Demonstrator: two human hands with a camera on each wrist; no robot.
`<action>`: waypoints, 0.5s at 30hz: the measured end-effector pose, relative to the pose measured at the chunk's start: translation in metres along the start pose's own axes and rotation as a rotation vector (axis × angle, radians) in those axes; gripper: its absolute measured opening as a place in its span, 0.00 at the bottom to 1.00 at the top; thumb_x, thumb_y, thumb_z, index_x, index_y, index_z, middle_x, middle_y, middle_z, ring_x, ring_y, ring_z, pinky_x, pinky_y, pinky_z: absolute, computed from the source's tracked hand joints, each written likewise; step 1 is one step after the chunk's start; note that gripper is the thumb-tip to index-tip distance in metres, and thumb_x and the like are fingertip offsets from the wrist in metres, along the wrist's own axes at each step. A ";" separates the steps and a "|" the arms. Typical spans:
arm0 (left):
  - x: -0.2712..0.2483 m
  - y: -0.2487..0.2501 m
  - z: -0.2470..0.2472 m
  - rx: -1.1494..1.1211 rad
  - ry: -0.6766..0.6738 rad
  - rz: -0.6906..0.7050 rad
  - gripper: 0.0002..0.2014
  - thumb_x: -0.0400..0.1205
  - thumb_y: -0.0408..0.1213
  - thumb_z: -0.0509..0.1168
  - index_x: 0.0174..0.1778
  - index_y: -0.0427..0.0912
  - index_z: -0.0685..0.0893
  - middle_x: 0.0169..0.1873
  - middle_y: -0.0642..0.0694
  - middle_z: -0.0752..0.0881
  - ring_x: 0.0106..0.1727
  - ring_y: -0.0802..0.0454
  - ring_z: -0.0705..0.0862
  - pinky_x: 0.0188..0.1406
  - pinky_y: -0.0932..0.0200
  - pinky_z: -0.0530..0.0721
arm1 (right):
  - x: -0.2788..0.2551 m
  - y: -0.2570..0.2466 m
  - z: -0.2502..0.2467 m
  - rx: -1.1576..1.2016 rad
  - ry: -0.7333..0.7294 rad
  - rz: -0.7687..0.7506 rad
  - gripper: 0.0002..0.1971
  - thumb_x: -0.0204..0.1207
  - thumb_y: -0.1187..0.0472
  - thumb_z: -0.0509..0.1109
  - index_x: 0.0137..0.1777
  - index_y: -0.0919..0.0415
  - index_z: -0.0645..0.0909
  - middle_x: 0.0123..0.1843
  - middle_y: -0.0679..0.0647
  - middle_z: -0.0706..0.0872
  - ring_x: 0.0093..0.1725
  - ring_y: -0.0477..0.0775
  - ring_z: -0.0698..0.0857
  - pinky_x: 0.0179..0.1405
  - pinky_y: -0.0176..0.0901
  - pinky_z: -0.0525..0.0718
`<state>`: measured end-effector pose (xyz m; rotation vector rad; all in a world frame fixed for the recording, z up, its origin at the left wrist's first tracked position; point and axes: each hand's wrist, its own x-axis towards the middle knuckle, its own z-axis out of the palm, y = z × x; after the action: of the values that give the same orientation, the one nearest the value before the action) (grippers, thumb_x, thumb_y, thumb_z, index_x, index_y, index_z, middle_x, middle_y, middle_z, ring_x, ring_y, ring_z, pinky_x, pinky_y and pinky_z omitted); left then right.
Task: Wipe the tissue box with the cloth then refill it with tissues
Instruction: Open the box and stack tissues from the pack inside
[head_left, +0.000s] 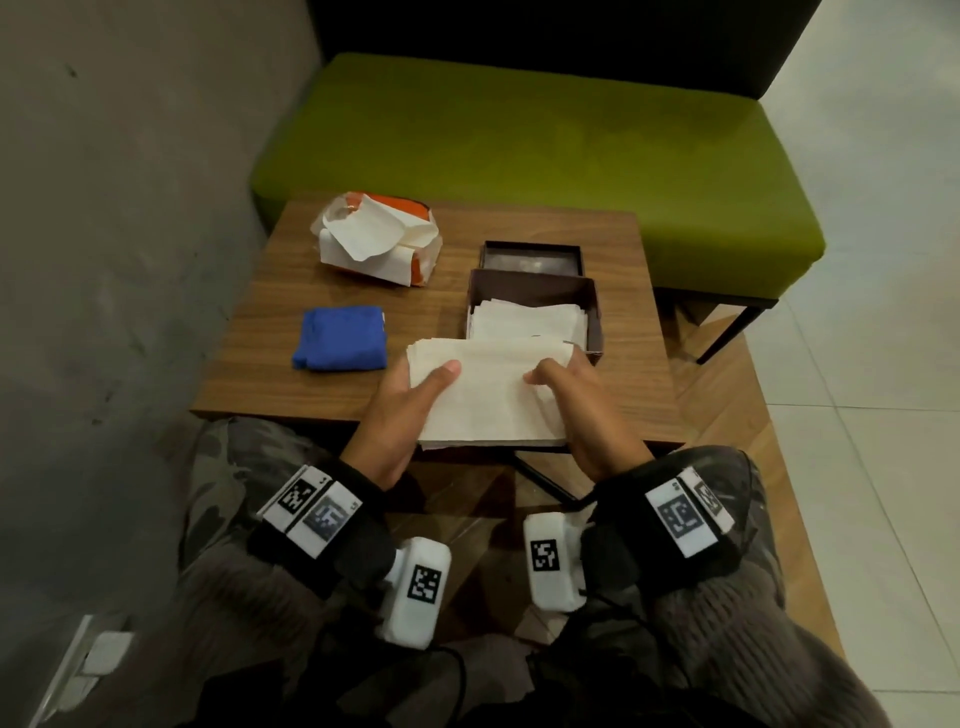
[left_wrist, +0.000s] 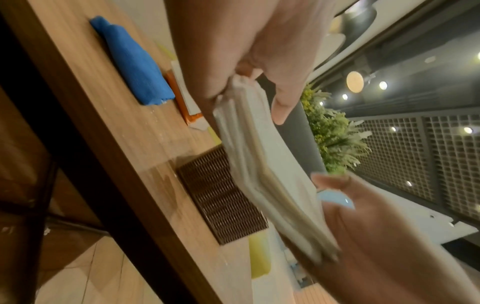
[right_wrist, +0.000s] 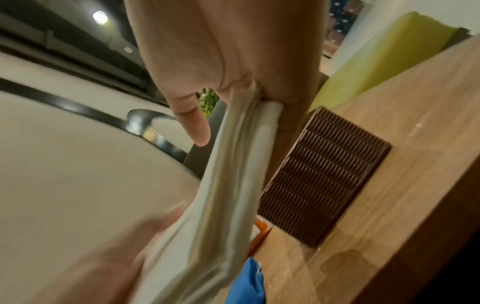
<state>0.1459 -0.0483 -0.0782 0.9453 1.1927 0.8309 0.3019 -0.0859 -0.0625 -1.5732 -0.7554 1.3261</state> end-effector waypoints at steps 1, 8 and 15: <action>0.000 -0.001 0.003 0.030 -0.011 -0.007 0.18 0.81 0.40 0.66 0.66 0.49 0.74 0.58 0.48 0.85 0.57 0.50 0.85 0.56 0.50 0.85 | 0.000 0.000 0.001 -0.026 -0.018 -0.009 0.21 0.77 0.64 0.64 0.69 0.51 0.69 0.60 0.49 0.80 0.60 0.53 0.81 0.63 0.55 0.83; 0.012 0.015 -0.003 0.041 -0.102 -0.058 0.16 0.82 0.32 0.63 0.66 0.42 0.76 0.54 0.45 0.87 0.53 0.50 0.87 0.49 0.54 0.88 | 0.010 -0.012 -0.028 -0.140 0.035 -0.048 0.21 0.76 0.73 0.65 0.67 0.57 0.73 0.57 0.50 0.85 0.56 0.52 0.84 0.53 0.50 0.86; 0.058 0.041 0.015 0.114 0.030 0.170 0.17 0.78 0.31 0.70 0.62 0.36 0.80 0.57 0.40 0.87 0.56 0.49 0.87 0.56 0.52 0.86 | 0.040 -0.034 -0.043 -0.213 0.265 -0.275 0.10 0.74 0.66 0.76 0.54 0.61 0.83 0.50 0.56 0.89 0.47 0.50 0.88 0.46 0.40 0.87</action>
<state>0.1695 0.0179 -0.0603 1.1434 1.2075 0.9222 0.3558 -0.0481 -0.0470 -1.6991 -0.9297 0.8406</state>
